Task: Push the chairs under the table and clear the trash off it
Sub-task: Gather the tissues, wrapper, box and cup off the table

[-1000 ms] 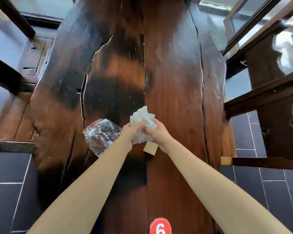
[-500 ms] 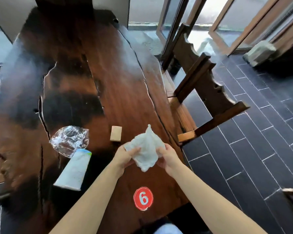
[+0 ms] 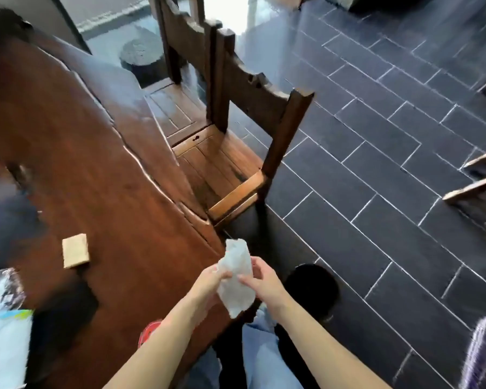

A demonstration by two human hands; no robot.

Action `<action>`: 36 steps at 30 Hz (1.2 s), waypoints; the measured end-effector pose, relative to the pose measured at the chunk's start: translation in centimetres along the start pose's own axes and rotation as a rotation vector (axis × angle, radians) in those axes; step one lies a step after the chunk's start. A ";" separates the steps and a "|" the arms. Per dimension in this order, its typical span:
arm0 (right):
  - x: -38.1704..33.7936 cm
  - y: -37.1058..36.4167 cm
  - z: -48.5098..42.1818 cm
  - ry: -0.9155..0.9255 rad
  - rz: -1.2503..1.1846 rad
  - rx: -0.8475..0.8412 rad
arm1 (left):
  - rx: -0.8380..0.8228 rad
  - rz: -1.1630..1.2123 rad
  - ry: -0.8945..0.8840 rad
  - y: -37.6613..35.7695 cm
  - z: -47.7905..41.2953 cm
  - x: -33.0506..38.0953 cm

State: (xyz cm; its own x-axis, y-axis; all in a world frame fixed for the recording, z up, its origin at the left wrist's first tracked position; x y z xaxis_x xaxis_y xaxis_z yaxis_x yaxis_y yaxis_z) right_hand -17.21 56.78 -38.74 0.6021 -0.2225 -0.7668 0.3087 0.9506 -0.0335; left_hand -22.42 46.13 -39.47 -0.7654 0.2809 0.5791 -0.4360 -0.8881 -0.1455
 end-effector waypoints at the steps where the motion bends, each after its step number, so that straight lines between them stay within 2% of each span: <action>1: 1.6 2.0 -0.2 -0.038 -0.029 0.027 | -0.042 -0.058 -0.005 -2.2 -1.2 -0.6; 5: 8.3 9.9 0.0 -0.191 -0.162 0.144 | -0.053 -0.259 0.032 -8.1 -5.8 -4.3; 9: 13.4 14.7 0.3 -0.294 -0.221 0.055 | -0.367 -0.433 0.096 -15.8 -8.7 -8.5; 10: 14.5 15.8 0.2 -0.305 -0.237 0.038 | -0.378 -0.461 0.124 -17.0 -9.3 -9.2; 14: 19.7 20.5 0.5 -0.419 -0.350 0.086 | -0.127 -0.456 0.137 -18.6 -13.4 -11.3; 17: 24.7 23.1 0.6 -0.516 -0.426 0.146 | -0.053 -0.467 0.226 -20.8 -15.9 -13.5; 21: 29.5 26.3 0.2 -0.649 -0.597 0.426 | 0.027 -0.526 0.273 -23.1 -18.1 -16.3; 26: 33.3 28.2 -1.4 -0.709 -0.743 0.659 | 0.074 -0.565 0.307 -24.0 -22.4 -20.5; 30: 35.6 28.8 -2.9 -0.718 -0.741 0.696 | 0.081 -0.431 0.538 -24.5 -24.9 -24.3; 32: 36.5 28.9 -3.1 -0.740 -0.652 0.690 | 0.093 -0.385 0.547 -24.5 -25.9 -24.7; 36: 36.4 27.5 -2.3 -0.759 -0.562 0.665 | 0.060 -0.498 0.515 -23.6 -25.0 -23.6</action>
State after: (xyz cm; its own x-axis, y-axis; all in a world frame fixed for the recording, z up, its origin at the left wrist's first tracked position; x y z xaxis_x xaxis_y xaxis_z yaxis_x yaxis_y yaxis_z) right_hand 11.51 75.28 -69.01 0.4745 -0.8656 -0.1602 0.8646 0.4241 0.2694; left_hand -5.86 69.58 -69.71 -0.6150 0.7806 0.1115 -0.7759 -0.6243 0.0904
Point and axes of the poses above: each hand's wrist, its own z-axis away from the middle knuckle, its own y-axis out of the back of the hand, x = y × z, the point moved 10 cm from there along -z, towards the middle knuckle
